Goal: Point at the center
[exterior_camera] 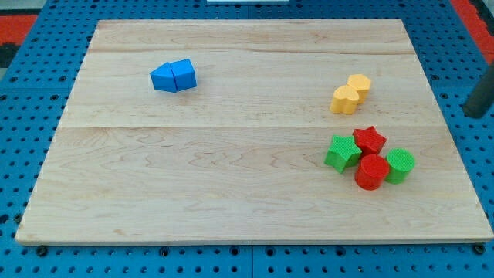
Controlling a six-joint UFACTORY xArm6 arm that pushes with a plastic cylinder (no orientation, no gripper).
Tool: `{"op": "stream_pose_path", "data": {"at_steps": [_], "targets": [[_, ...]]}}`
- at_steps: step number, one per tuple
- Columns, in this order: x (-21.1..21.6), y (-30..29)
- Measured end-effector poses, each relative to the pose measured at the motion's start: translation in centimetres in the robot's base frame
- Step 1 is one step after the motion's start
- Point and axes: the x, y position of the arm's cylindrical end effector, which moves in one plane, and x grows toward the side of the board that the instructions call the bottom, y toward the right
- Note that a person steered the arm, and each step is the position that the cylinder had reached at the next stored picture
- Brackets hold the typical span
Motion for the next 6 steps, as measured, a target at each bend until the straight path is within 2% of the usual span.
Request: {"op": "stream_pose_path", "data": {"at_steps": [1,2,4,5,6], "targets": [[3.7,-3.7],[3.3,-14.0],[0.4,-24.0],[-3.1,-30.8],[-8.8,-34.8]]}}
